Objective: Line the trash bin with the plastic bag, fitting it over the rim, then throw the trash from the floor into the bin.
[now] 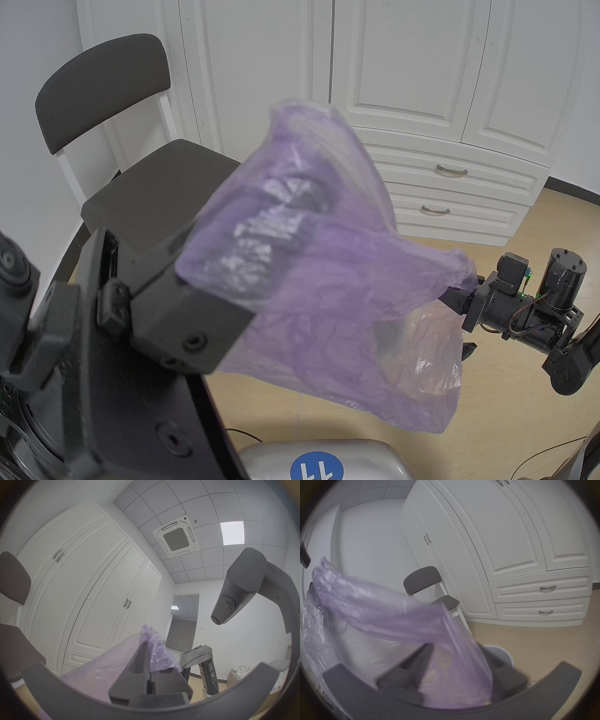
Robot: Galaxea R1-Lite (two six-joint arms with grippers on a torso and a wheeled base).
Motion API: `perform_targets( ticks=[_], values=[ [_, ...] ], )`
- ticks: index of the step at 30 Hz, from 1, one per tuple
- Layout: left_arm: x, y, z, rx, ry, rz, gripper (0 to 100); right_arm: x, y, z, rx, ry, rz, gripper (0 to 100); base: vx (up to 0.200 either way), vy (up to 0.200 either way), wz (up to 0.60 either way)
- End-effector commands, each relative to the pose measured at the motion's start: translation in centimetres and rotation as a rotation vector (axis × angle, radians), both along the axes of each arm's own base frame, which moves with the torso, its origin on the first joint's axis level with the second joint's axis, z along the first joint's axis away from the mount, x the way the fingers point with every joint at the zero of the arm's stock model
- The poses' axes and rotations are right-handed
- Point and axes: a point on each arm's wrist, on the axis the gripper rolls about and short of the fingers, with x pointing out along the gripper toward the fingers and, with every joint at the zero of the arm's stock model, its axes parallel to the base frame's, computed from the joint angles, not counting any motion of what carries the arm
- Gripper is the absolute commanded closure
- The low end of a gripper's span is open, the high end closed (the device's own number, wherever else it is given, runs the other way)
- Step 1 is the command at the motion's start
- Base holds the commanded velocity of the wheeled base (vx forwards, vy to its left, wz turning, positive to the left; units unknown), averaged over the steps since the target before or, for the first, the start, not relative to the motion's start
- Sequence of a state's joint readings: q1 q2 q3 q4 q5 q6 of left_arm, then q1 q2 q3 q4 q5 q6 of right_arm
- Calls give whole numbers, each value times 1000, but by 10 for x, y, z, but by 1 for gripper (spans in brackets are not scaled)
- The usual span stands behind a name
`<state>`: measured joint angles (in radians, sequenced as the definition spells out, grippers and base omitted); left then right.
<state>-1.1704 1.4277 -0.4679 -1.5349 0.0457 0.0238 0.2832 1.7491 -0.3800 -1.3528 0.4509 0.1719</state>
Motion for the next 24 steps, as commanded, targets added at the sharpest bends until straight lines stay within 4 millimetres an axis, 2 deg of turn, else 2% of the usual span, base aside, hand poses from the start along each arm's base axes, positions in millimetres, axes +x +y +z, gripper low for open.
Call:
perform_targets(
  ticks=[1,7,16,24],
  values=[
    [0,0,0,1,0,1,100,0,0,1,1,-3,1,0,0,0,0],
    [0,0,0,-1,-1,1,100,1,1,-4,-6,14,4,0,0,0,0],
    [-1,2,2,-8,-5,0,100,1,12,-27,-49,89,45,0,0,0,0],
    [-2,3,2,-1,-26,13,100,4,13,-33,-55,108,47,0,0,0,0]
  ],
)
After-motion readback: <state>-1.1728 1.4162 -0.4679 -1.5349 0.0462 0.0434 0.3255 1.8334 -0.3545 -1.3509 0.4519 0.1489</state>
